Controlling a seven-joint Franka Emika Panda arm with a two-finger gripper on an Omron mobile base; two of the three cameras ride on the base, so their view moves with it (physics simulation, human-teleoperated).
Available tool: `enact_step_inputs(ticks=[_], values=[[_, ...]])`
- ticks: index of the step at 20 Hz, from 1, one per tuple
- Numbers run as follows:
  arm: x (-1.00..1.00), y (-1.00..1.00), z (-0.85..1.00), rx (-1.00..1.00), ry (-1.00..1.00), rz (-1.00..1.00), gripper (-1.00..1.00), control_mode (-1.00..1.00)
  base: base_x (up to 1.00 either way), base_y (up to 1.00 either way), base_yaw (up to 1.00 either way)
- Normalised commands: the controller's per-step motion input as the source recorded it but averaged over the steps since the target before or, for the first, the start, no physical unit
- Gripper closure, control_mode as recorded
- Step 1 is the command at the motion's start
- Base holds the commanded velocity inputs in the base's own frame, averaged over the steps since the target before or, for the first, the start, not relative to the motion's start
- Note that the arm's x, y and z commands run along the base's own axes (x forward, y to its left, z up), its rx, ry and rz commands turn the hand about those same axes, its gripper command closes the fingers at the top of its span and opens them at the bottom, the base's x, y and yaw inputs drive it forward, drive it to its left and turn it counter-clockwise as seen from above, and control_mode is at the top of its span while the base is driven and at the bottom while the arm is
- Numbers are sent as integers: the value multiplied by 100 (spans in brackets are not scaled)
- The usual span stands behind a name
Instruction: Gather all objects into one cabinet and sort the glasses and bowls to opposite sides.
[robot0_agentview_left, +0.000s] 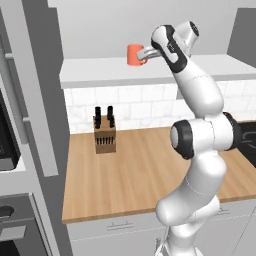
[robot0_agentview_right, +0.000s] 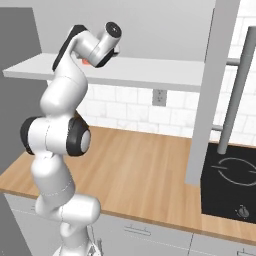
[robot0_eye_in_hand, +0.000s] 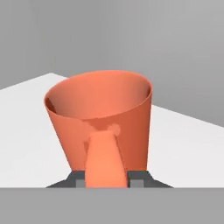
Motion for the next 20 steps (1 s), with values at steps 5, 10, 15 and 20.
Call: enact_step_inputs(ticks=[5, 10, 15, 20], values=[[-3, 0, 4, 0, 2, 0, 100, -100, 0, 0, 0], [-70, 0, 24, 0, 23, 6, 100, -100, 0, 0, 0], [-100, -19, 25, 6, 3, 10, 100, -100, 0, 0, 0], [-100, -23, 19, 27, -25, 1, 100, -100, 0, 0, 0]])
